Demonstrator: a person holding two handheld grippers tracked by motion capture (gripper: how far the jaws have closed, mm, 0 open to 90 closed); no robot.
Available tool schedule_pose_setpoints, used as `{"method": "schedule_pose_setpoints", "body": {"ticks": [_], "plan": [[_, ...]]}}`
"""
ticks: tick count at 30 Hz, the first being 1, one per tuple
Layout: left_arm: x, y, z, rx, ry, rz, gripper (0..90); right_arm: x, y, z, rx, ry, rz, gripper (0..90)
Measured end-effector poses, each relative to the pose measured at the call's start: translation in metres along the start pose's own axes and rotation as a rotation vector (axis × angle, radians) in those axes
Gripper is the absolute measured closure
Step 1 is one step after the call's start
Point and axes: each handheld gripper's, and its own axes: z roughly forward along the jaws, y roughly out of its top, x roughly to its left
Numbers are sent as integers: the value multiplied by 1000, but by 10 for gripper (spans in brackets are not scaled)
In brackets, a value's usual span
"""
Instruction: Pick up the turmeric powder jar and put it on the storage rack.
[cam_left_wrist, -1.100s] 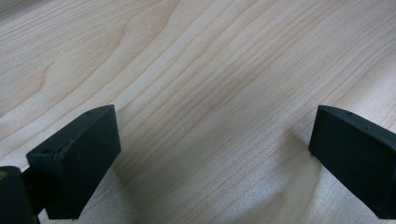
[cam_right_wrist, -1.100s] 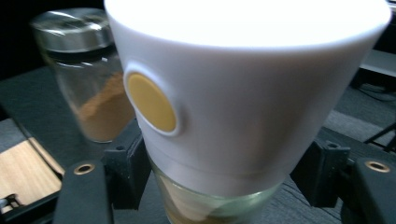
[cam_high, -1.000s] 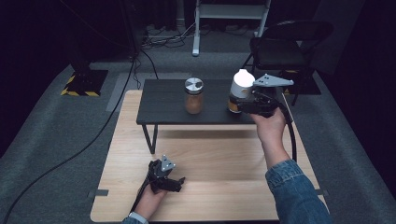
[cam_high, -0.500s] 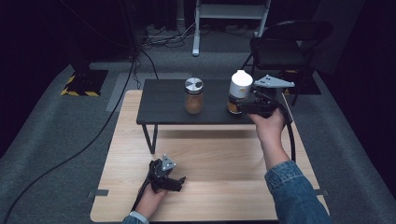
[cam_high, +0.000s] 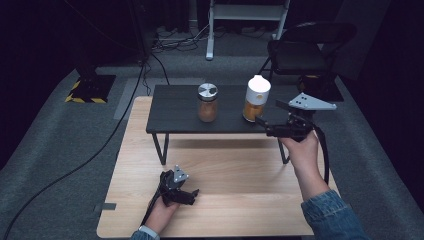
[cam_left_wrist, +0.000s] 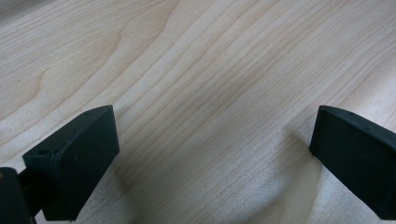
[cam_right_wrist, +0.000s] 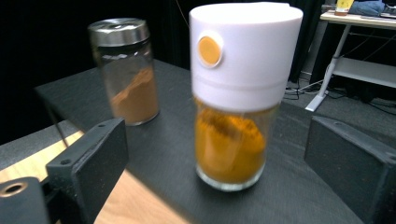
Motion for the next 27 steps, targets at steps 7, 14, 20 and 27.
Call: {"method": "schedule_pose_setpoints", "body": {"ticks": [7,14,20,27], "plan": [[0,0,0,2,2,5,9,6,-22,-33,-14,20,-3,61],[-1,0,-1,1,4,3,10,11,-52,-50,-18,42,8,55],[-1,0,-1,1,6,2,9,14,-92,-47,-2,46,28,30],[-1,0,-1,1,6,1,9,20,-129,-37,91,20,26,23]]}}
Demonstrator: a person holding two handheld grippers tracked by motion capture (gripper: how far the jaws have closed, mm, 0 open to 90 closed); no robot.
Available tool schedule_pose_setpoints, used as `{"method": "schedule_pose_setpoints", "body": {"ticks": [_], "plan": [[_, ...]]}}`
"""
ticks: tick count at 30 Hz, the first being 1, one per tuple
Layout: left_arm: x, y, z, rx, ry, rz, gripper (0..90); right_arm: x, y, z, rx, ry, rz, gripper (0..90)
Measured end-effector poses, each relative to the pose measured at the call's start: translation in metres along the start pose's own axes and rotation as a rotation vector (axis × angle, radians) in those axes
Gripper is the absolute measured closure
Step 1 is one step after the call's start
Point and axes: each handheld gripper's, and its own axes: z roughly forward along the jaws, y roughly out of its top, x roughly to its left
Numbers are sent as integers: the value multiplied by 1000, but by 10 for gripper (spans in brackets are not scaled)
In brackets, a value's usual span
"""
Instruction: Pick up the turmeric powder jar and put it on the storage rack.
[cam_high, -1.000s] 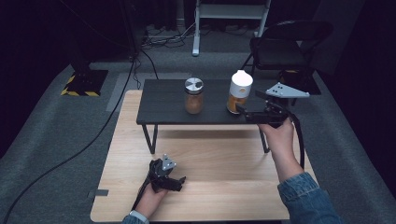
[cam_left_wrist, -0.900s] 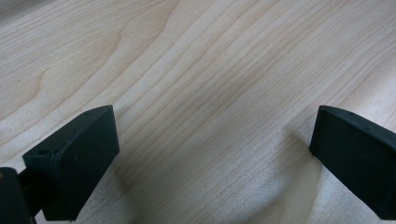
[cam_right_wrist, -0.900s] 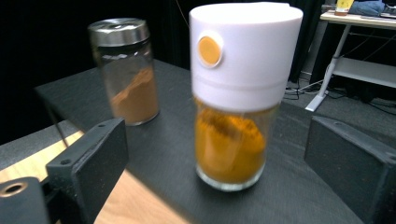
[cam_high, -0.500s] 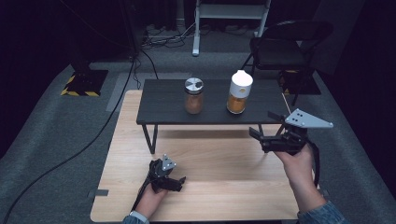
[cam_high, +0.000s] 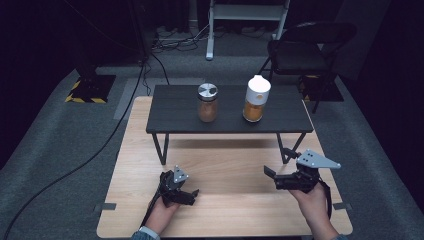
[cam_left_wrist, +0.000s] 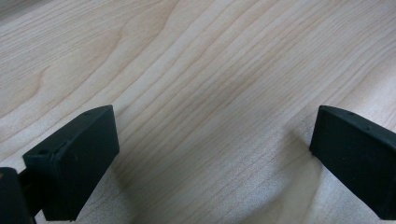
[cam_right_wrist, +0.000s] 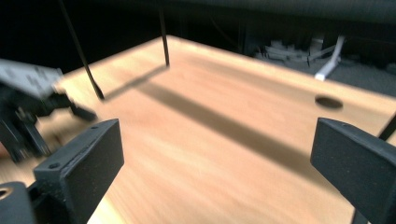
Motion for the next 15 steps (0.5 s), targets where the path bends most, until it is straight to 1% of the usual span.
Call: {"method": "schedule_pose_setpoints", "body": {"ticks": [3,6,10,15], "plan": [[-1,0,0,3,1,-6,9,-1,-12,6,37,-1,3,23],[0,0,0,2,-1,-3,9,-2,-22,12,73,-2,11,23],[-1,0,-1,2,0,-1,9,-3,-35,23,136,-7,22,23],[-1,0,-1,2,-1,-1,10,-3,-45,33,195,-7,29,23]]}}
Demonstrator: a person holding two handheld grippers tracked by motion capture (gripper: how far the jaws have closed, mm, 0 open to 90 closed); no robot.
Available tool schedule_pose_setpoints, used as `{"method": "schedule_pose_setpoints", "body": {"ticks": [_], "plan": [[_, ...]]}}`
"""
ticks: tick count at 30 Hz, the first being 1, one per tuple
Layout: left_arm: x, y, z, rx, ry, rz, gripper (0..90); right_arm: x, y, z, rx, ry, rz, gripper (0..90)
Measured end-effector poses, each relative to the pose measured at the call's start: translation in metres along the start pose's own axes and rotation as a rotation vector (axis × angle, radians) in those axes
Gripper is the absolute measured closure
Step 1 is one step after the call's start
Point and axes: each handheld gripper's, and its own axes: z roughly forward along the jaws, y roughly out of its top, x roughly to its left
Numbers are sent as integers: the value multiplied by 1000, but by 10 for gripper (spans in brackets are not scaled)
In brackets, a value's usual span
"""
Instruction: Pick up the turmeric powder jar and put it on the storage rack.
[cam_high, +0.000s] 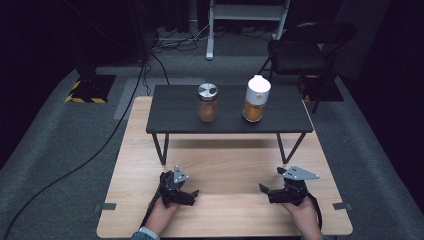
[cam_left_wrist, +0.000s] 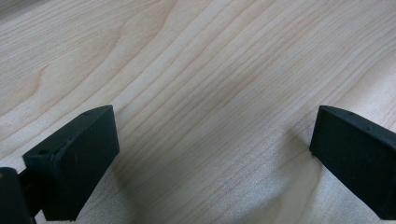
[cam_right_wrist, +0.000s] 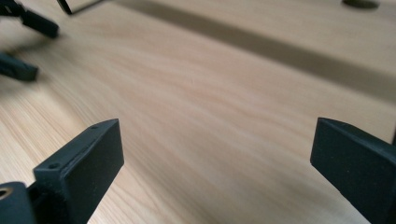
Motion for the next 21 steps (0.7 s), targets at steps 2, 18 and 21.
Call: {"method": "schedule_pose_setpoints", "body": {"ticks": [2,18,21], "plan": [[0,0,0,0,0,0,9,0,-1,5,24,2,0,23],[0,-1,0,-3,-2,0,9,5,1,29,193,-65,-14,11],[0,-1,0,-4,-1,0,8,6,1,30,193,-67,-13,8]]}}
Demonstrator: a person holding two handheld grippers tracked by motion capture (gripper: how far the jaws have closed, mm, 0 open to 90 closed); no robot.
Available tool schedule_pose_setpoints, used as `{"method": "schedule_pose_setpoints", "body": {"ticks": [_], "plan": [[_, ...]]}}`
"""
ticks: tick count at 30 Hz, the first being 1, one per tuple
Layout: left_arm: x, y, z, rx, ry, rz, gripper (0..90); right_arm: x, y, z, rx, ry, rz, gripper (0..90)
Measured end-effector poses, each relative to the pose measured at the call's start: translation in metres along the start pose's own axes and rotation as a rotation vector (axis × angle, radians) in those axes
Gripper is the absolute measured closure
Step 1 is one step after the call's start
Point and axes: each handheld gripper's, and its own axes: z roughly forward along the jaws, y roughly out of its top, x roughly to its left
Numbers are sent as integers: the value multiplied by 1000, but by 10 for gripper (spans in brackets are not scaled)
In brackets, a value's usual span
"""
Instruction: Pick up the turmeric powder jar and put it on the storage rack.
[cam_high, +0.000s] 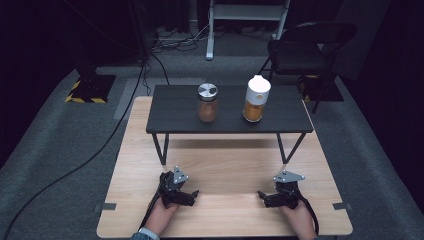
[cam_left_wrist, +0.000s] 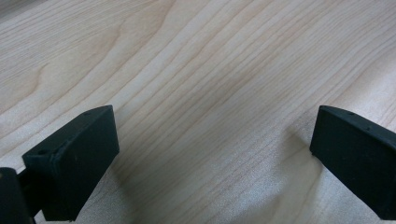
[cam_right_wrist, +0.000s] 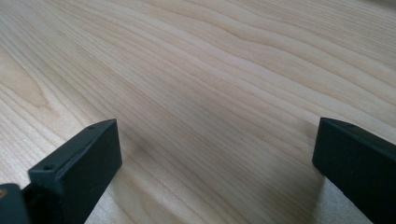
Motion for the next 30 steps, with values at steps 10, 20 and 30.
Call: {"method": "schedule_pose_setpoints", "body": {"ticks": [10,20,30], "plan": [[0,0,0,0,1,0,7,0,1,1,2,1,1,2],[0,0,0,0,1,-1,7,0,1,1,4,0,2,0],[-1,0,0,3,0,0,5,-1,3,2,3,3,-1,0]]}}
